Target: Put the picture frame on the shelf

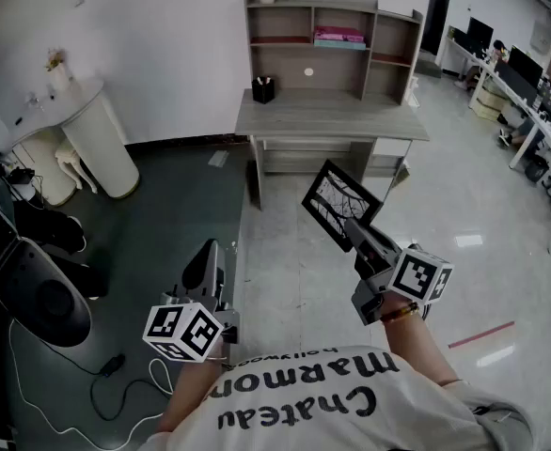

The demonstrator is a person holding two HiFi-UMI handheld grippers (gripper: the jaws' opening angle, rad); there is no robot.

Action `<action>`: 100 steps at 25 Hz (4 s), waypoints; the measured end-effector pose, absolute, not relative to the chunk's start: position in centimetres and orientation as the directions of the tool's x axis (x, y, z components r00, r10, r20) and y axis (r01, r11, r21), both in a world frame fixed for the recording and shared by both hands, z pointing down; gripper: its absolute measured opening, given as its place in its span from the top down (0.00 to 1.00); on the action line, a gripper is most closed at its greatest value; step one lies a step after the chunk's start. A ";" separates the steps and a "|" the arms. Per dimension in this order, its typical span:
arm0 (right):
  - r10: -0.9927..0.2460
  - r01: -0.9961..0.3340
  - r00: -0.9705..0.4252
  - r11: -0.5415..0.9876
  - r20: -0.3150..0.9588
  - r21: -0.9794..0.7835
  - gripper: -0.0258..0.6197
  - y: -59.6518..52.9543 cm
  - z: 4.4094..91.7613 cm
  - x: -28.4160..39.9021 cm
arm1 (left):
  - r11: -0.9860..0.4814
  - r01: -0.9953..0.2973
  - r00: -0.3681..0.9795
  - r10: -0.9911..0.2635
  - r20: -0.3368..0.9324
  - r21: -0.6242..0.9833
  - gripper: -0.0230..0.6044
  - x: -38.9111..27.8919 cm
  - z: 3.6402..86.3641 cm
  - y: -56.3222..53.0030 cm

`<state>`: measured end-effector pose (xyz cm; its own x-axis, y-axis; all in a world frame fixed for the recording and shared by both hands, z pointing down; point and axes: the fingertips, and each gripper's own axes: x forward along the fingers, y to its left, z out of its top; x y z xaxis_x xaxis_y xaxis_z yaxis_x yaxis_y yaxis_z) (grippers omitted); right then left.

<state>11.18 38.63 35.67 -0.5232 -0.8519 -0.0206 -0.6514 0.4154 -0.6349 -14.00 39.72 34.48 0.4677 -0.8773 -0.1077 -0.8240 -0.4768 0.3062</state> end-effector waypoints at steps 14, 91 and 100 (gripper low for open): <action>-0.851 -0.678 -0.525 0.415 0.005 -0.607 0.85 39.4 36.0 9.6 | -0.478 -0.819 0.468 -0.877 -0.113 0.317 0.94 -15.4 34.7 41.0; -0.845 -0.646 -0.532 0.359 0.060 -0.673 0.85 0.8 39.9 15.3 | -0.521 -0.792 0.540 -0.841 -0.031 0.318 0.94 -8.0 37.3 2.3; -0.837 -0.637 -0.544 0.363 0.063 -0.681 0.85 -1.7 39.9 14.5 | -0.539 -0.772 0.558 -0.829 -0.047 0.338 0.94 -7.9 37.0 -0.6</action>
